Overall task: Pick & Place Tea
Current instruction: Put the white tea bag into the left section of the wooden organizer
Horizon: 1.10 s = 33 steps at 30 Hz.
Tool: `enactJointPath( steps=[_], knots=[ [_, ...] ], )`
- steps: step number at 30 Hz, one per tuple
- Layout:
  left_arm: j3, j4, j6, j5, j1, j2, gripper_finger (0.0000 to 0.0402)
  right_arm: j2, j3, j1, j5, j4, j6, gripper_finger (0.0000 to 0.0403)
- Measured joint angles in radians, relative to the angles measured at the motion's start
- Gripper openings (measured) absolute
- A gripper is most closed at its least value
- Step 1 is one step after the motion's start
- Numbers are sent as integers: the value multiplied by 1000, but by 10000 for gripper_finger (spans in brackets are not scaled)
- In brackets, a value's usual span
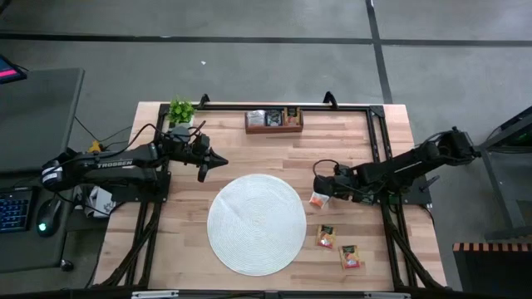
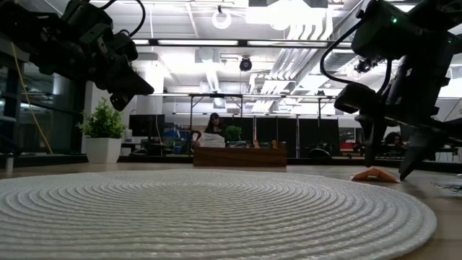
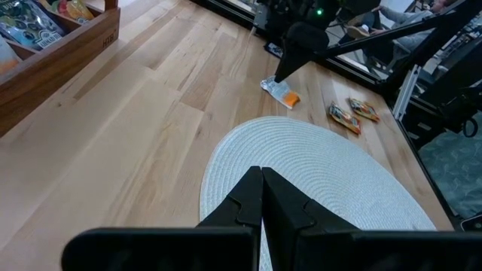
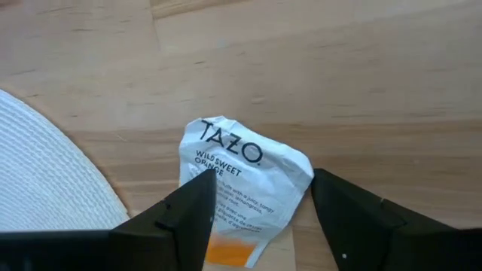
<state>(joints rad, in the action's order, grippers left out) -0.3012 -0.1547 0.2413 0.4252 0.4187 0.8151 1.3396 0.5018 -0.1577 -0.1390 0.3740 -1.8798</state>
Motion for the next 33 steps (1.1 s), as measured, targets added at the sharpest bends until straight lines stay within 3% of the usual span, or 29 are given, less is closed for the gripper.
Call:
enactJointPath(
  steps=[7,23,33],
  knots=[
    [0,0,0,0,0,0,0,2,-2,0,0,2,22,136],
    [0,0,0,0,0,0,0,5,-3,1,-17,-10,77,7],
    [0,0,0,0,0,0,0,5,-3,2,-71,-58,159,1]
  ],
)
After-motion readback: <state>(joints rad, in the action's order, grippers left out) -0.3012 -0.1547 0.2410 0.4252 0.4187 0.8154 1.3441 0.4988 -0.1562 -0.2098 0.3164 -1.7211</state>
